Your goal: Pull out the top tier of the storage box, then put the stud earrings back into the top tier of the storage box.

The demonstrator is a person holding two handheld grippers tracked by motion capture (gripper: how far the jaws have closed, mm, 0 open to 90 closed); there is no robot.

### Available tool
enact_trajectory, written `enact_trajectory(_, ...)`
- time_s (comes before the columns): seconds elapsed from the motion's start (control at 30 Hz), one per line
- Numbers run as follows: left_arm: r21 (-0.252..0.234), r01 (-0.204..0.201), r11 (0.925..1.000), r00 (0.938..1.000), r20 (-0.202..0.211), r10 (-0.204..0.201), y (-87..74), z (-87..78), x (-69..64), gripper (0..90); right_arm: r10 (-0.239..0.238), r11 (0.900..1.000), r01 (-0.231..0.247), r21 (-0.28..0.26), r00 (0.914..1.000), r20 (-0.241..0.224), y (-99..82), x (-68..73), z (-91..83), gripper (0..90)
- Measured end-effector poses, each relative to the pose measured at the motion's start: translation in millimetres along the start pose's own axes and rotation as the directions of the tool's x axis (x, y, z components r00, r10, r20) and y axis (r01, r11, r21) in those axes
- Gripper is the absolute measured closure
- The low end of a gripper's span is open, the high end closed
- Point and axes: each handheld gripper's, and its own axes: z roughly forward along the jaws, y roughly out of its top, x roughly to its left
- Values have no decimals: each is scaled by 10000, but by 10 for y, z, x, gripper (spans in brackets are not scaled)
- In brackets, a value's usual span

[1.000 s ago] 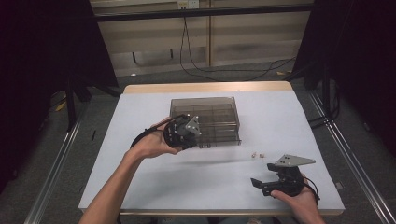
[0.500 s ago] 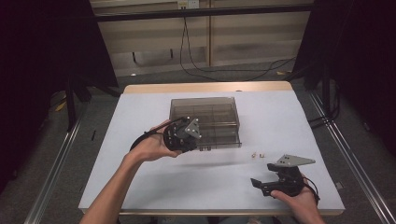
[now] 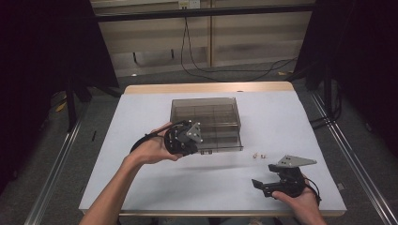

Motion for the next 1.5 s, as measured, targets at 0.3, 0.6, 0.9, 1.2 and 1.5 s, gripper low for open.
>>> enact_trajectory(0.3,-156,139,9998,9999,-14,-139,-16,-1,-10,849,18,10000,-18,-73,10000,1,1,-5,-3,113)
enact_trajectory(0.6,-1258,846,9884,9964,32,-848,-75,-34,-21,802,138,9997,-137,-189,9999,27,20,-16,0,113)
enact_trajectory(0.9,-2166,2012,9553,9758,-410,-2148,-230,-53,-3,439,216,9992,-214,-329,9997,79,13,-33,-28,113)
enact_trajectory(1.2,-3079,2744,9110,9458,-848,-3135,-472,-145,-55,163,134,9992,-130,-375,9999,91,16,-16,-37,116)
enact_trajectory(1.5,-3574,3431,8686,9130,-903,-3978,-759,-274,-109,56,189,9988,-180,-463,9997,179,21,-19,-54,118)
